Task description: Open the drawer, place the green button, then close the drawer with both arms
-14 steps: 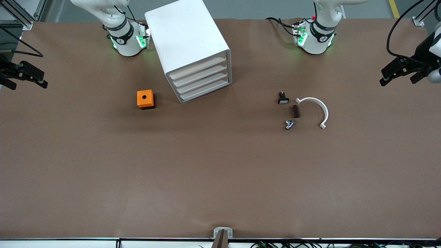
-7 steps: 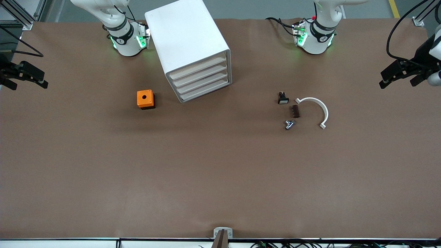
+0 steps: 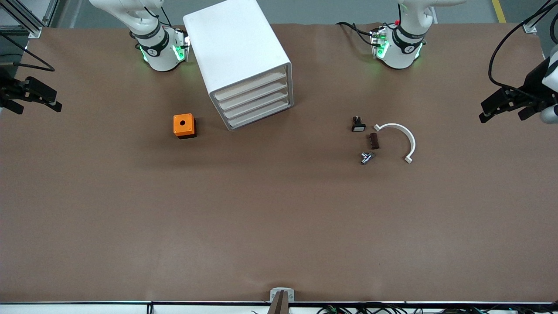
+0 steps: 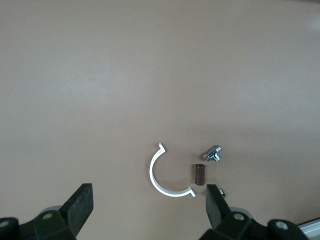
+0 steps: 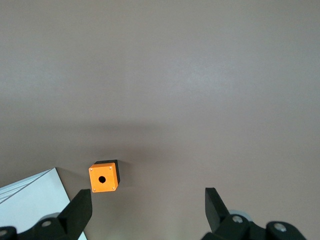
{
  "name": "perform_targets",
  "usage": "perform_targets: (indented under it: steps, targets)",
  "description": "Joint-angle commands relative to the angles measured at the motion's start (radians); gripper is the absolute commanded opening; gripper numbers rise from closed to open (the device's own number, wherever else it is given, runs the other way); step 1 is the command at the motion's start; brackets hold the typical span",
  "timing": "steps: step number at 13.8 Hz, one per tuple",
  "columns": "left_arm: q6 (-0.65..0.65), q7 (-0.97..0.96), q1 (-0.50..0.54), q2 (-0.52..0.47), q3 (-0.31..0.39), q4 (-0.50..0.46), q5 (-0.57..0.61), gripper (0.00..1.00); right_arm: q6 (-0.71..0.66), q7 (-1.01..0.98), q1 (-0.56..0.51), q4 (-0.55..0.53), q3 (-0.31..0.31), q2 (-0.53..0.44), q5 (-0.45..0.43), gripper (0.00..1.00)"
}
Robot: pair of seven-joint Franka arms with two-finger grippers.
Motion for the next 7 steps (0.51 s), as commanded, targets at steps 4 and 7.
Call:
perform_targets:
  steps: [4,7]
  targets:
    - [-0.019,0.014,-0.003,0.02,-0.001,0.038,0.005,0.99,-0.006,0.012,-0.008,0.002,0.003,-0.014,0.002,1.0]
    - [-0.019,0.012,-0.003,0.02,-0.001,0.038,0.005,0.99,-0.009,0.013,-0.01,0.001,0.002,-0.014,0.004,1.0]
